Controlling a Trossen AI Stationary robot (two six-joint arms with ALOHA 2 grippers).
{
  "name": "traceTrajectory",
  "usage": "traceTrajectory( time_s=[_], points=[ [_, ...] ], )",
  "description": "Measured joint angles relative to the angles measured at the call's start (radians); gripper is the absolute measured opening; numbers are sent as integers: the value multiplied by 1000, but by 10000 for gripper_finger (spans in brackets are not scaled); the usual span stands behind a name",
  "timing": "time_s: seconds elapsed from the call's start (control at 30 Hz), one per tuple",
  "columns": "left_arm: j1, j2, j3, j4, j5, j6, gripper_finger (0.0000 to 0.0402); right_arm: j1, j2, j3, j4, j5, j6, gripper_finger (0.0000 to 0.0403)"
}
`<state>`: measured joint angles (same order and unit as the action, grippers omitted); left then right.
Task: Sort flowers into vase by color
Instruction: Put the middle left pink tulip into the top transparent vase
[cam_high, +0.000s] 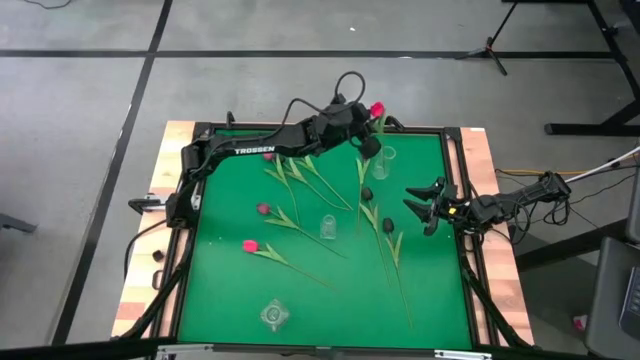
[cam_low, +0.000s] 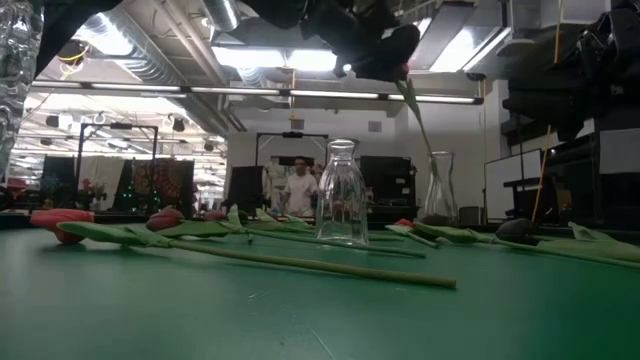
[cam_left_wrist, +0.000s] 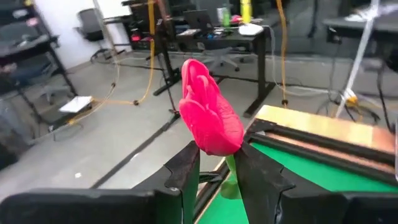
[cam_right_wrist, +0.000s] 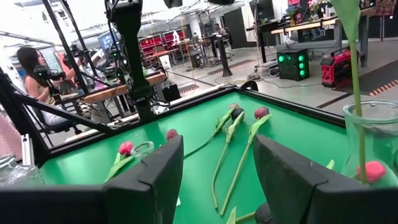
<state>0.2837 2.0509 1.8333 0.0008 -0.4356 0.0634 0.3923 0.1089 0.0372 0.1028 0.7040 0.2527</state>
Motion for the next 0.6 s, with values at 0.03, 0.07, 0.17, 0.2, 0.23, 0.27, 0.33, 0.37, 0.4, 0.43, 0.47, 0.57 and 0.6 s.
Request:
traceTrajectory(
  time_s=[0.03, 0.07, 0.17, 0.2, 0.23, 0.27, 0.33, 0.37, 0.4, 0.43, 0.47, 0.57, 0.6],
  points=[
    [0, 0, 0, 12, -19, -12, 99, 0, 0, 0, 0, 0, 0, 193],
    [-1, 0, 0, 17, -34, -24, 99, 0, 0, 0, -1, 0, 0, 193],
    [-1, 0, 0, 17, -45, -34, 99, 0, 0, 0, -2, -1, 0, 193],
    [-1, 0, 0, 13, -45, -34, 99, 0, 0, 0, -2, -1, 0, 193],
    [-1, 0, 0, 7, -45, -35, 99, 0, 0, 0, -2, -1, 0, 193],
    [-1, 0, 0, 6, -45, -43, 99, 0, 0, 0, -2, -1, 0, 193],
    [-5, 0, 0, 9, -46, -72, 99, 0, 0, 0, -2, -1, 0, 193],
    [-7, 0, 0, 13, -46, -84, 99, 0, 0, 0, -2, -1, 0, 193],
    [-8, 0, 0, 14, -47, -92, 99, 0, 0, 0, -3, -1, 0, 193],
    [-8, 0, 0, 14, -47, -103, 99, 0, 0, 0, -4, -1, 0, 193],
    [-8, 0, 0, 14, -47, -114, 99, 0, 0, 0, -5, -1, 0, 193],
    [-9, 0, 0, 1, -45, -129, 99, 0, 0, 0, -9, -7, 0, 193],
    [-9, 0, 0, -5, -41, -129, 99, 0, 0, 0, -9, -12, 0, 193]
  ],
)
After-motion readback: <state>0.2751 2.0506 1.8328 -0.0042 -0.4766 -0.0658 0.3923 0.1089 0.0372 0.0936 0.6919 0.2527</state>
